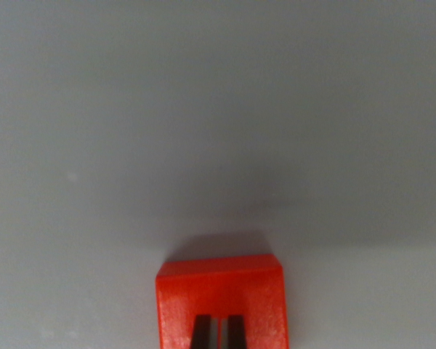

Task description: Reach red block

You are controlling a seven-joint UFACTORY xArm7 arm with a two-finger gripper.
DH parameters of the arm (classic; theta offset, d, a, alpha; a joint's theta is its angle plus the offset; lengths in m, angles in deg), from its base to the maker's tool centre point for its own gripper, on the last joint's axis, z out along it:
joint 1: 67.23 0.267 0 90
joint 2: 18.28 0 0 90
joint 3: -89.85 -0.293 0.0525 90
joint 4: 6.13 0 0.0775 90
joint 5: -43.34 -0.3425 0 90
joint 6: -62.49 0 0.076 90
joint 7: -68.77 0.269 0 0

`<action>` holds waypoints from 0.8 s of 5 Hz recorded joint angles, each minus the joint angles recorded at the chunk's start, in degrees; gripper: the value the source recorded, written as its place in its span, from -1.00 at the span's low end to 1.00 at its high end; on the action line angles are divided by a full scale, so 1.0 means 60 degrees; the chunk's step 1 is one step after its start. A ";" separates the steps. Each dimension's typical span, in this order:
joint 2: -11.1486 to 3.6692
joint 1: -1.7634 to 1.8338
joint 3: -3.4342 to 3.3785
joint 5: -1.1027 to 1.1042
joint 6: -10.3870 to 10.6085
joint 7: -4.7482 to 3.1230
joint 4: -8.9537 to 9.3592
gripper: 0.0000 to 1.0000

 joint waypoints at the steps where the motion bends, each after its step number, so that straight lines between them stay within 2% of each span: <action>1: 0.0000 0.0000 0.0000 0.0000 0.0000 0.0000 0.0000 -1.00; 4: -0.0024 0.0000 0.0002 -0.0002 0.0090 0.0002 0.0081 -1.00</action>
